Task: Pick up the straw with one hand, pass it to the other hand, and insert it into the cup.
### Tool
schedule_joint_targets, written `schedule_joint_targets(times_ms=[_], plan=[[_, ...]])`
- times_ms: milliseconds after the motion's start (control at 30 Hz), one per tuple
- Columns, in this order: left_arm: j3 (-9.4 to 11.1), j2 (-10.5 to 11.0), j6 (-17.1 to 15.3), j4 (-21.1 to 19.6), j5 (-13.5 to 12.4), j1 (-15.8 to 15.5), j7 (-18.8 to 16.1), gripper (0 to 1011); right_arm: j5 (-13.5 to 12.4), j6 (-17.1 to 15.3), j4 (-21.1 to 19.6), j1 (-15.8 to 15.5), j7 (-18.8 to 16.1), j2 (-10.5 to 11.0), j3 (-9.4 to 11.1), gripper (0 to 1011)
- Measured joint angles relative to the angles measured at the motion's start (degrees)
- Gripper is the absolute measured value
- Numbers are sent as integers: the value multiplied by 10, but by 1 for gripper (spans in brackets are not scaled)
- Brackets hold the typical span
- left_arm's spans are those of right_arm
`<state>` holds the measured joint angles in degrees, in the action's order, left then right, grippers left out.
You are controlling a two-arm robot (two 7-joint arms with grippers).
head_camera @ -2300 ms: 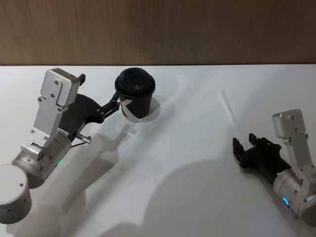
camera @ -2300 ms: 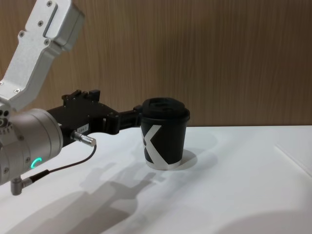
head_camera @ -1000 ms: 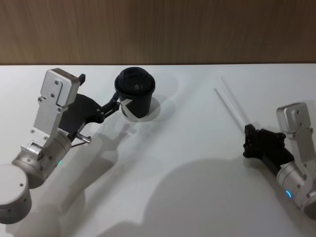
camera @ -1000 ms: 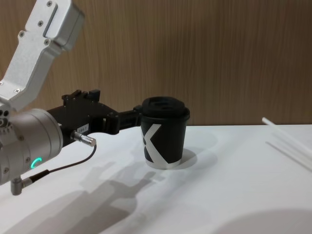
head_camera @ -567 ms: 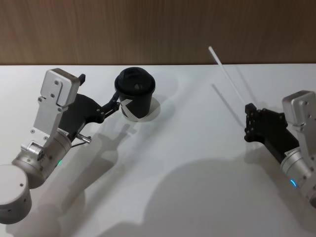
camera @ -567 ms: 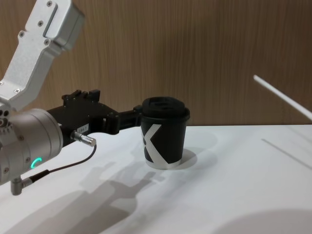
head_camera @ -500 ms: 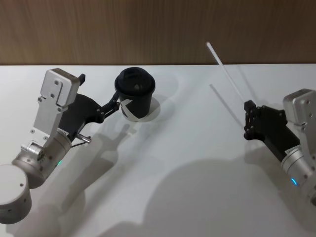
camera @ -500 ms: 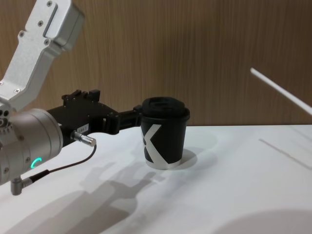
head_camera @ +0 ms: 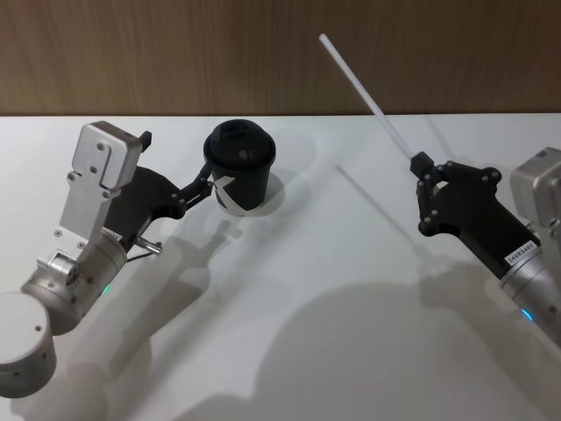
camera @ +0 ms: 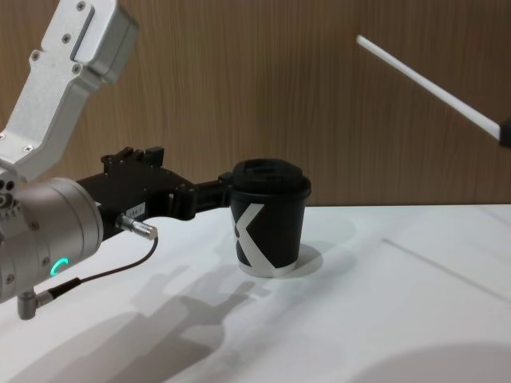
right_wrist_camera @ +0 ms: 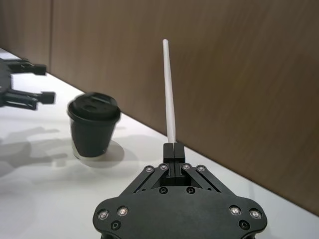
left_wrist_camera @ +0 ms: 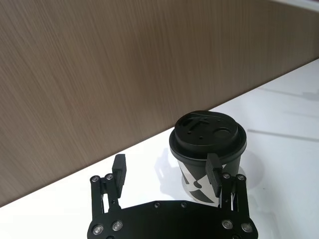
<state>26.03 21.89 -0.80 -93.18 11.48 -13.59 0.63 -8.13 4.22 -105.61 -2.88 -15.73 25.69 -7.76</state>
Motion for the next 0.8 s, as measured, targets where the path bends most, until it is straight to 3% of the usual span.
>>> schedule_joint_targets(times_ms=[333, 800], plan=[[0, 0, 0, 0, 0, 0, 0, 1002, -17, 42, -26, 7, -52, 15, -17, 1], [0, 0, 0, 0, 0, 0, 0, 1003, -30, 74, -62, 30, -102, 20, -62, 2]])
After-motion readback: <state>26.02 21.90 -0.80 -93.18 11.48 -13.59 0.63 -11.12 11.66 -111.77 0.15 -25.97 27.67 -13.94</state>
